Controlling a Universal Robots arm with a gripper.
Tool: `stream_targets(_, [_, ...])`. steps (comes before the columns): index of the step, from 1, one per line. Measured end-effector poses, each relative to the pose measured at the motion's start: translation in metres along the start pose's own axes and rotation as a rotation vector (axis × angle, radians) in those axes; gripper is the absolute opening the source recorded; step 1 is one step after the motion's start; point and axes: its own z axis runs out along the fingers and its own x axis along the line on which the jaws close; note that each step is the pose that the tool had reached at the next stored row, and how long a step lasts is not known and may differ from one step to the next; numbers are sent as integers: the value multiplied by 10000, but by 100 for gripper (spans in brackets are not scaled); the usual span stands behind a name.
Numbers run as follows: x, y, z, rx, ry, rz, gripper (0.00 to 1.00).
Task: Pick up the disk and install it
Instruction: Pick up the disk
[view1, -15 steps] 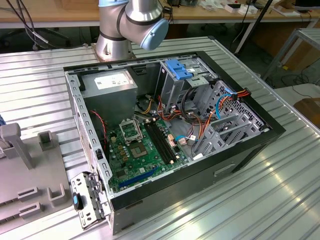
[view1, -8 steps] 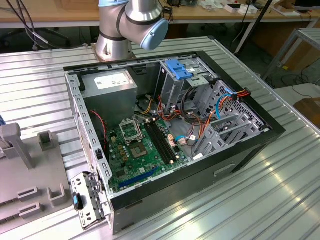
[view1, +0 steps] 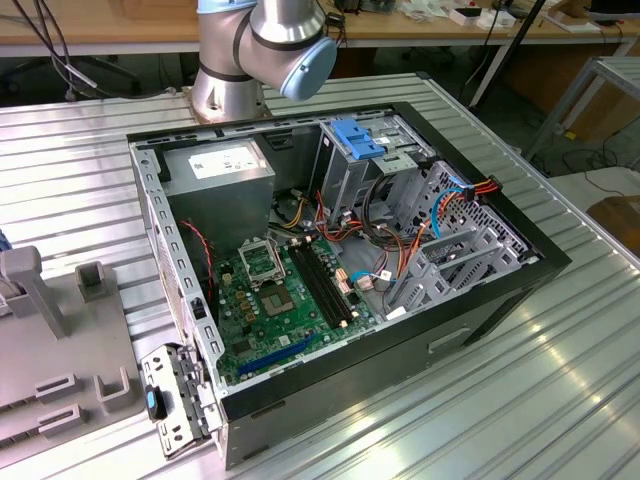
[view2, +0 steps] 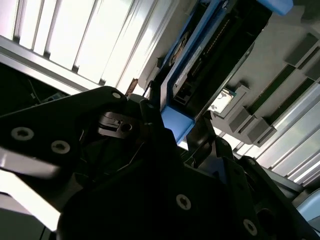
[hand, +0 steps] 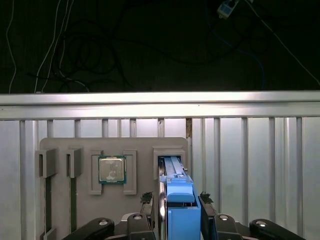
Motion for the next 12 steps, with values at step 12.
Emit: stream_targets(12, [-6,0,9,-1,0,1,47])
